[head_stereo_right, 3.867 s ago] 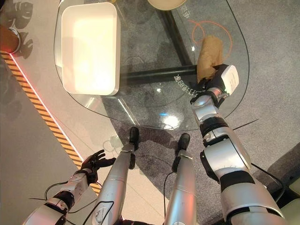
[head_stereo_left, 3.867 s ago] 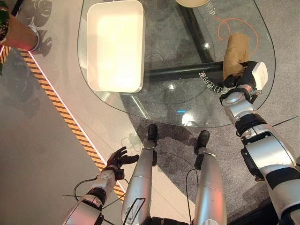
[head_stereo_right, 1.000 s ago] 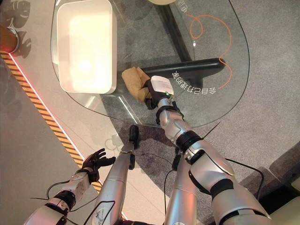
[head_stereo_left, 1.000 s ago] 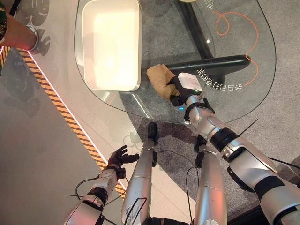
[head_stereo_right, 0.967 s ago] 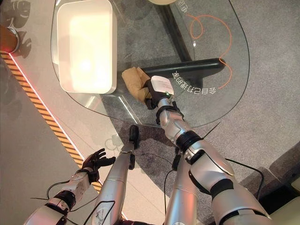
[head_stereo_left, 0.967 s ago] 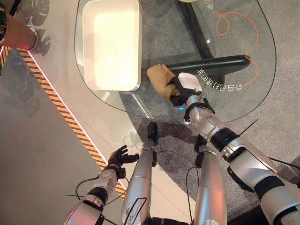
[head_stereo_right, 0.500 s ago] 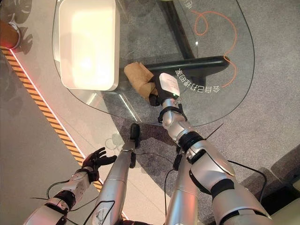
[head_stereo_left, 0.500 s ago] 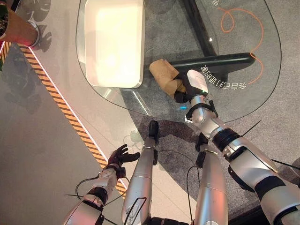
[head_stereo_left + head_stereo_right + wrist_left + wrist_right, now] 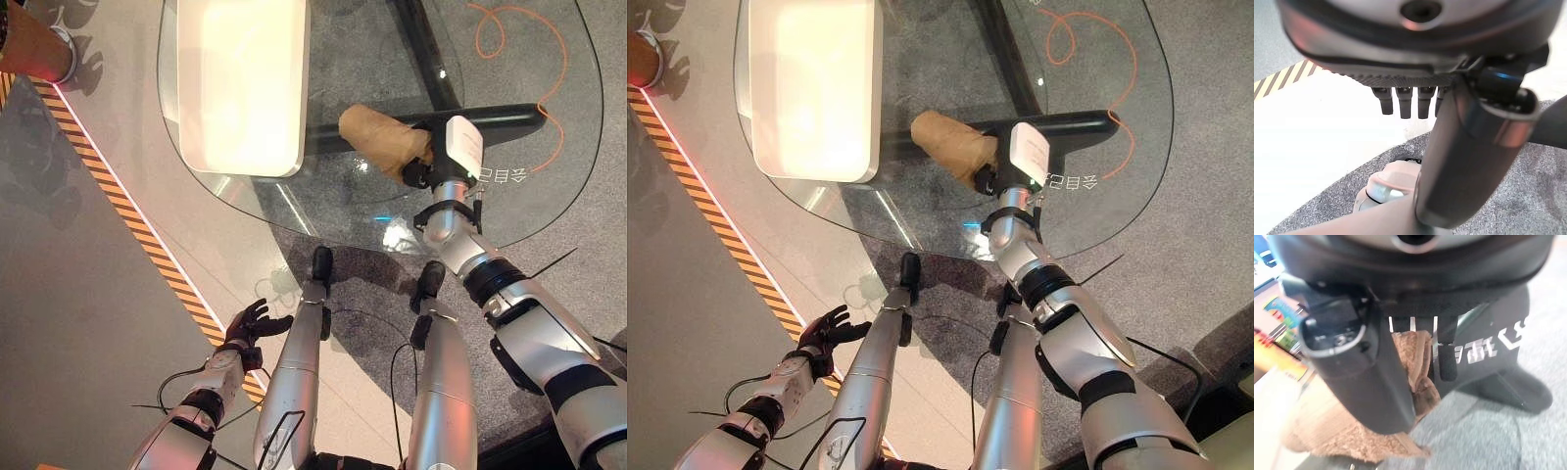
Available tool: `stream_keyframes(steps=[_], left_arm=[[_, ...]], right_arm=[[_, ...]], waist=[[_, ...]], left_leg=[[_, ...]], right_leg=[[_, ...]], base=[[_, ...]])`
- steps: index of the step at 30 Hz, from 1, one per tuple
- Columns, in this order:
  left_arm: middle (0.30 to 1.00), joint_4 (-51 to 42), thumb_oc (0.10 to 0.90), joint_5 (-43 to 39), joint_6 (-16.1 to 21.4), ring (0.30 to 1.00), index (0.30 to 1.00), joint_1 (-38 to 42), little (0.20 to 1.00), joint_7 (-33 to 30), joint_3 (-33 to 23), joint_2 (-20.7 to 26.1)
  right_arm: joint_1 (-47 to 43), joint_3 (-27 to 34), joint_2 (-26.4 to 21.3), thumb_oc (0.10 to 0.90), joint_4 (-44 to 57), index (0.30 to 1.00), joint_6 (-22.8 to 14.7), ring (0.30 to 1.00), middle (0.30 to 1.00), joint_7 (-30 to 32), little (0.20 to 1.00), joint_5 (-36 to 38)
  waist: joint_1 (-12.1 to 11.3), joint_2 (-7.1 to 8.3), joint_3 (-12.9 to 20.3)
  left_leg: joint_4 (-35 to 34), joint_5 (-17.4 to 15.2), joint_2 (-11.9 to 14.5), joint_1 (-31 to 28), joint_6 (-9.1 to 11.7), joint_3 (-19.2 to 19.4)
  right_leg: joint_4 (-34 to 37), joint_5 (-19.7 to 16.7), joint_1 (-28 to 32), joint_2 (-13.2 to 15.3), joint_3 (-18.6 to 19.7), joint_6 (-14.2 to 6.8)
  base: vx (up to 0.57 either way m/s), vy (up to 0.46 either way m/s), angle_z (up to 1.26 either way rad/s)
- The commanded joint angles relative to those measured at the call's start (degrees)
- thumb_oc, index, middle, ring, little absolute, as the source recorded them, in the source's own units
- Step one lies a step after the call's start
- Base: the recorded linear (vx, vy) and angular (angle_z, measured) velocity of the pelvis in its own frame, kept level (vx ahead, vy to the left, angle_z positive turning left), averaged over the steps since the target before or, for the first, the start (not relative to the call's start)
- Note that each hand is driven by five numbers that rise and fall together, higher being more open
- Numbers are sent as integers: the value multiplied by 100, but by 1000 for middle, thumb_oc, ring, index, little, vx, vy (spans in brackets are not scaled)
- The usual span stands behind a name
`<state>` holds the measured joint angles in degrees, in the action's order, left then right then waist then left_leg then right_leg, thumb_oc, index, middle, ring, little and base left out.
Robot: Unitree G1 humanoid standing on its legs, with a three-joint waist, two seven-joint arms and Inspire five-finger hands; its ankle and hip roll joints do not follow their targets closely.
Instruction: Wipe the table with a cloth and put it in the basket.
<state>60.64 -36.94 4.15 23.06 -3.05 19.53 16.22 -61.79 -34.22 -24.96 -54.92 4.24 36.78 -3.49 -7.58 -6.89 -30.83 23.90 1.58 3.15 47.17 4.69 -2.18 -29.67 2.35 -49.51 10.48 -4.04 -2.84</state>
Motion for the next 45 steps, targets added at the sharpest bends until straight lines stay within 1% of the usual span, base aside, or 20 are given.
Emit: stream_keyframes(steps=[1, 7, 10, 13, 18, 22, 24, 26, 28, 33, 36, 40, 41, 45], left_arm=[[900, 214, 800, -52, 31, 900, 900, -311, 900, 6, -25, 72], [900, 229, 800, -105, 5, 900, 900, -279, 900, 69, -44, 157], [900, 232, 800, -107, -42, 900, 900, -246, 900, 69, -60, 215], [900, 231, 800, -132, -71, 900, 900, -236, 900, 107, -77, 283], [900, 264, 800, -149, -90, 900, 900, -193, 900, 124, -93, 330], [900, 327, 800, -162, -120, 900, 900, -133, 900, 147, -113, 396], [900, 349, 800, -158, -134, 900, 900, -107, 900, 154, -117, 418], [900, 351, 800, -172, -148, 900, 900, -102, 900, 161, -131, 441], [900, 367, 800, -171, -156, 900, 900, -99, 900, 184, -164, 490], [900, 423, 800, -175, -151, 900, 900, -54, 900, 204, -178, 509], [900, 499, 800, -195, -129, 900, 900, -22, 900, 235, -172, 518], [900, 568, 800, -223, -110, 900, 900, 5, 900, 267, -179, 539], [900, 586, 800, -231, -100, 900, 900, 8, 900, 272, -185, 537], [900, 591, 800, -225, -115, 900, 900, 15, 900, 282, -188, 564]], right_arm=[[-512, 529, -1183, 100, -261, 300, 174, 300, 300, 978, 200, 210], [-553, 715, -1450, 100, -677, 300, 94, 300, 300, 1106, 200, 290], [-528, 869, -1546, 100, -916, 300, 14, 300, 300, 1147, 200, 479], [-443, 1000, -1634, 100, -1064, 300, 24, 300, 300, 1211, 200, 606], [-369, 1199, -1770, 100, -1350, 300, 43, 300, 300, 1319, 200, 902], [-233, 1501, -1855, 100, -1629, 300, -99, 300, 300, 1435, 200, 1403], [-196, 1618, -1890, 100, -1723, 300, -184, 300, 300, 1425, 200, 1533], [-172, 1661, -1920, 100, -1728, 300, -209, 300, 300, 1415, 200, 1612], [-124, 1715, -1949, 100, -1634, 300, -194, 300, 300, 1454, 200, 1721], [-150, 1738, -1936, 100, -1549, 300, -159, 300, 300, 1544, 200, 1747], [-216, 1732, -1954, 100, -1615, 300, -213, 300, 300, 1537, 200, 1832], [-244, 1750, -1976, 100, -1646, 300, -282, 300, 300, 1557, 200, 2121], [-228, 1783, -1959, 100, -1667, 300, -357, 300, 300, 1530, 200, 2143], [-229, 1779, -1935, 100, -1606, 300, -428, 300, 300, 1474, 200, 2056]], waist=[[190, -121, 104], [213, -95, 104], [222, -65, 104], [238, -41, 104], [261, -3, 104], [284, 39, 104], [292, 54, 104], [300, 58, 104], [324, 95, 104], [339, 127, 104], [337, 139, 104], [343, 152, 104], [344, 150, 104], [340, 161, 104]], left_leg=[[96, -139, -389, -57, -510, 151], [124, -169, -379, -48, -519, 142], [135, -189, -372, -38, -524, 130], [159, -209, -362, -19, -529, 123], [165, -233, -348, -19, -537, 118], [183, -263, -340, -9, -541, 101], [191, -272, -337, -4, -544, 95], [201, -277, -335, 3, -543, 91], [193, -285, -323, -15, -543, 92], [186, -293, -324, -13, -535, 86], [179, -301, -322, -25, -535, 82], [173, -301, -323, -19, -529, 77], [179, -304, -320, -9, -526, 74], [167, -299, -319, -9, -522, 69]], right_leg=[[101, -74, 88, -334, -318, 189], [92, -61, 96, -354, -307, 181], [101, -61, 101, -356, -312, 175], [99, -60, 98, -364, -312, 176], [107, -56, 110, -378, -310, 173], [118, -60, 124, -394, -307, 161], [117, -62, 122, -404, -302, 159], [106, -64, 116, -405, -296, 153], [123, -73, 129, -417, -287, 146], [153, -79, 132, -435, -268, 139], [162, -74, 142, -443, -262, 138], [164, -65, 138, -452, -260, 141], [149, -55, 127, -455, -256, 140], [155, -59, 126, -462, -259, 140]], base=[[0, 0, 0], [0, 0, 0], [2, -34, -1], [0, 0, 0], [0, 0, 0], [2, -8, 0], [0, 0, 0], [0, 0, 0], [0, 0, 0], [0, 0, 0], [0, 0, 0], [0, 0, 0], [0, 0, 0], [0, 0, 0]])
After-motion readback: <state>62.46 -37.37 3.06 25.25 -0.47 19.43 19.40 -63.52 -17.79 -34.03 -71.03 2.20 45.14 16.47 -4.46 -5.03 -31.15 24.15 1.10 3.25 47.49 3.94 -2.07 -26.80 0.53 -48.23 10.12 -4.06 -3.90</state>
